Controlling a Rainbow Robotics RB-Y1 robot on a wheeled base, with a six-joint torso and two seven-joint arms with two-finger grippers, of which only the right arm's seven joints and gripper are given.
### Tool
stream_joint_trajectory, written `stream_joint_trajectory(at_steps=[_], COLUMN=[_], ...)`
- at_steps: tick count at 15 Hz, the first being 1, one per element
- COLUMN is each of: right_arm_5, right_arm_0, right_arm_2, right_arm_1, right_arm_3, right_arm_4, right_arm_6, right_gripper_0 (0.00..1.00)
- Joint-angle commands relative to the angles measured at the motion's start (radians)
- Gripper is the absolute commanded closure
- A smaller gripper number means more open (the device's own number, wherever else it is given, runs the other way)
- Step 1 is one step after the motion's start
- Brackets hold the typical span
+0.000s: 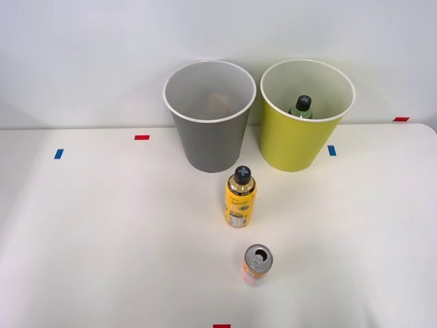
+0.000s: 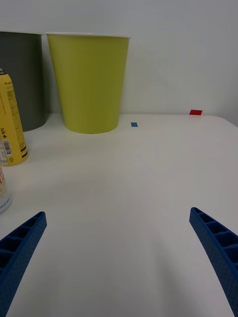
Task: Put cans in the gray bin, plastic bottles in the light green bin
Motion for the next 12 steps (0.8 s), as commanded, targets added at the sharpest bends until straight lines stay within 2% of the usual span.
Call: stream_joint_trajectory(at_steps=[1,12], right_arm_5=[0.000,0.000], right_arm_0=[0.000,0.000], right_arm_2=[0.000,0.000], right_arm_1=[0.000,0.000], right_arm_3=[0.000,0.000], right_arm_4=[0.000,0.000], right_arm_6=[0.000,0.000], right_gripper_0=[0.00,0.00])
